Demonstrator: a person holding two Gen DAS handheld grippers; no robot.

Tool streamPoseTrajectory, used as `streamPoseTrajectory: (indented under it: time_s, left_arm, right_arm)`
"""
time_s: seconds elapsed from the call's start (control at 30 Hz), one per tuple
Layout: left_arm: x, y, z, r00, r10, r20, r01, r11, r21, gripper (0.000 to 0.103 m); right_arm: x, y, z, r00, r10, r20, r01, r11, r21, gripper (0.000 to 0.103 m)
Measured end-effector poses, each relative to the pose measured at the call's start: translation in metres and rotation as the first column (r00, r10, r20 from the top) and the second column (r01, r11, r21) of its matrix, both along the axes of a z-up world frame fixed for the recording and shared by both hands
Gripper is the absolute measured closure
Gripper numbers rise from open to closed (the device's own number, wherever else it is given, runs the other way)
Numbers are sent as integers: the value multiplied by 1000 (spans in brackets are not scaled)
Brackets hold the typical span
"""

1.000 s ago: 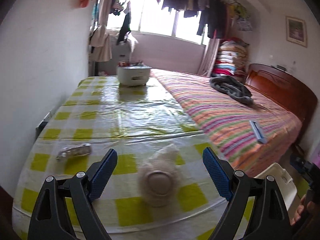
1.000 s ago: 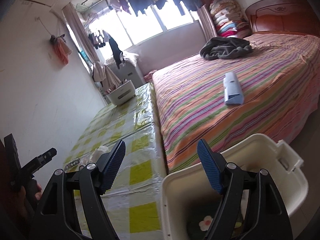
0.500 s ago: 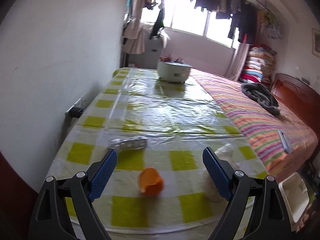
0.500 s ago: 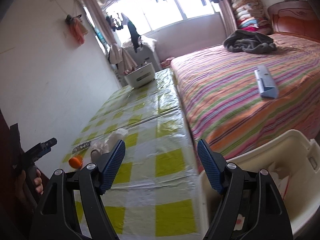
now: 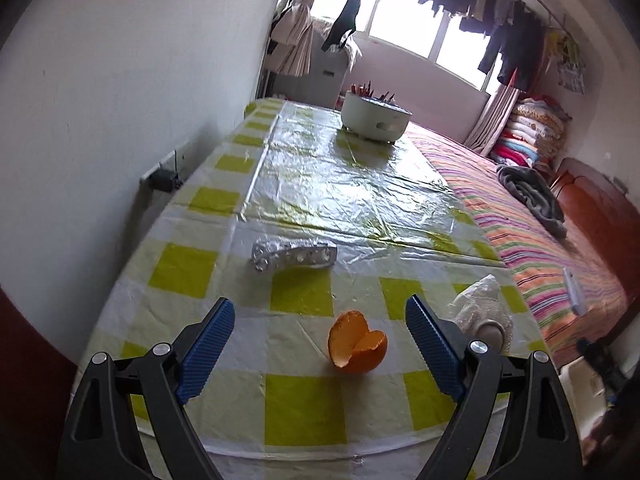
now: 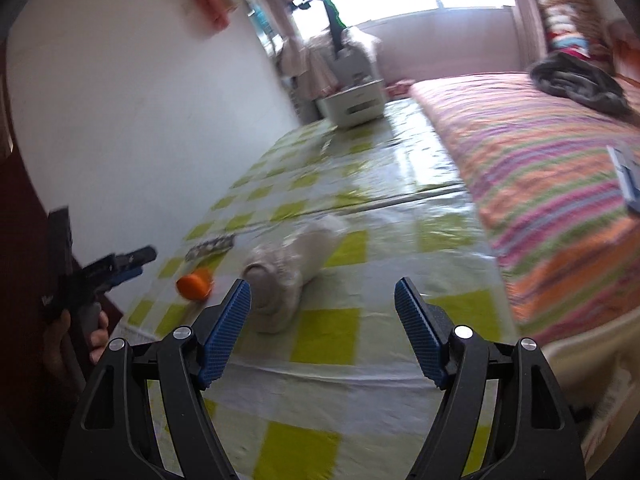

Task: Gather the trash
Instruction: 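Move both open tools back over the table, then grasp the orange peel with the left tool while the right tool grasps the lace-trimmed beige item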

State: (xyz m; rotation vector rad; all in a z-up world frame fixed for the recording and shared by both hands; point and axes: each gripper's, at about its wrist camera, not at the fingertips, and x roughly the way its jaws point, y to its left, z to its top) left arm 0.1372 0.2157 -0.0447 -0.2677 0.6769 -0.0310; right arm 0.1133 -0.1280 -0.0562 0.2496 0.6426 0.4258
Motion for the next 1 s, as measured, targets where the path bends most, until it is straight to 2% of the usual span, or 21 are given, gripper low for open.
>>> streamPoseTrajectory:
  time_s: [0.2,0.37,1.0]
  left_arm:
    - [4,-7,-9,999,-44,-27,44,999,27,18]
    - [6,-6,-12,997,-61,-54,63,997,44,18]
    - [14,-4,-22,993,-82,-82,85,996,36,18]
  right_arm:
    - [17,48,-4,992,124,-25,-126,990,-69,29]
    - [30,68,-9,984,168,-56,-173,980,-97,29]
    - [70,102,-33,974,164,-156,-195,957,-213,29]
